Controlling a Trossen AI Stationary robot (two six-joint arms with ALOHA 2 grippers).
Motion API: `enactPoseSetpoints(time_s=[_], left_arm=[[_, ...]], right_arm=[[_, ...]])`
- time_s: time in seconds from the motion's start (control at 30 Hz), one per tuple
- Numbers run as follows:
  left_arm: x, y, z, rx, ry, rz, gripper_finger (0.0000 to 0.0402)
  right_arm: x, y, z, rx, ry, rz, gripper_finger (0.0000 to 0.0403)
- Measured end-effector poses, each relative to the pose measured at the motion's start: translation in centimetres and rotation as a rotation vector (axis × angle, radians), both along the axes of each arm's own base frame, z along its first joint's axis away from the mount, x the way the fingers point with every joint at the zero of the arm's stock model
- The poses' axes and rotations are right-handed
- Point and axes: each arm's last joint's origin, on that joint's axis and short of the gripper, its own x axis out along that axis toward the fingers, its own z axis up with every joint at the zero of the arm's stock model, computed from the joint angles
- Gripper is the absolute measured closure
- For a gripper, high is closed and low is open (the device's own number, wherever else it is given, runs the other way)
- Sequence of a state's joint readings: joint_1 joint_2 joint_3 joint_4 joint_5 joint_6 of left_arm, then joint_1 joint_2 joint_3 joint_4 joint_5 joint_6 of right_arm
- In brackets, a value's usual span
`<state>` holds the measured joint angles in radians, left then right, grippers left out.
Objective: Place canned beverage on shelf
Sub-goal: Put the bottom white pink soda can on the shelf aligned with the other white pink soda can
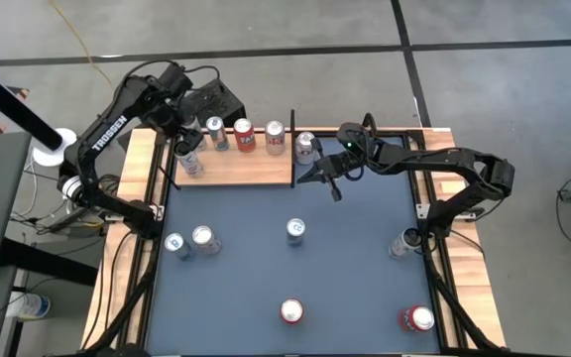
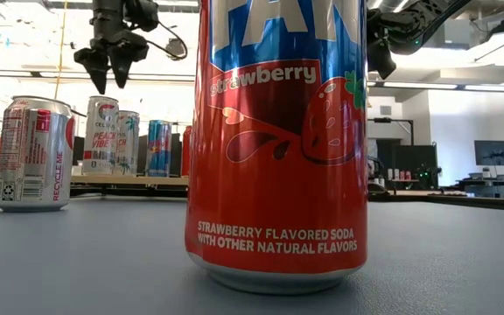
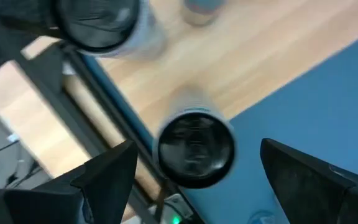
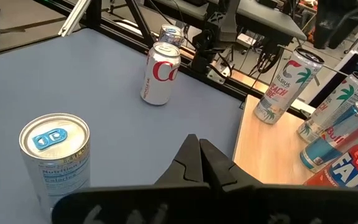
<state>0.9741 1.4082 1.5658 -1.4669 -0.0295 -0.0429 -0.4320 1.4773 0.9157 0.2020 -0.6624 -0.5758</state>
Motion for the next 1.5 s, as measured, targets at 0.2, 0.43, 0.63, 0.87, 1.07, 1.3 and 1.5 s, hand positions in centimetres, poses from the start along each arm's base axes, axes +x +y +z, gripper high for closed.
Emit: enactPoseSetpoints(time_s=[0.2,0.43,0.63,0.87,1.07,1.3,1.5], left_arm=[[-0.1,0.0,0.0,0.009,0.023,-0.011,0.0074],[0.0,0.0,0.0,0.008,0.019,-0.015,0.0074],[0.0,0.1,-1.3,-0.032,0.038,-0.017,0.0074],[0.2,0.3,-2.9,-0.058,0.035,-0.041,0.0074],[0.3,0.2,-4.3,-0.099,0.053,-0.055,0.0074],[0.5,0.4,-4.5,-0.074,0.035,-0.050,0.0074],[0.5,0.4,-4.5,-0.073,0.042,-0.053,0.0105]], right_arm=[[0.0,0.0,-0.1,0.003,0.007,0.000,0.0403],[0.0,0.0,-0.1,0.004,0.008,0.000,0.0403],[0.0,0.0,-0.1,0.006,0.014,0.000,0.0403],[-0.1,0.0,-0.2,0.002,0.018,0.000,0.0403],[-0.1,0.0,-0.2,-0.004,0.016,0.002,0.0403],[-0.1,0.0,-0.2,-0.018,0.009,0.006,0.0403],[-0.1,0.0,-0.1,-0.019,0.007,0.006,0.0403]])
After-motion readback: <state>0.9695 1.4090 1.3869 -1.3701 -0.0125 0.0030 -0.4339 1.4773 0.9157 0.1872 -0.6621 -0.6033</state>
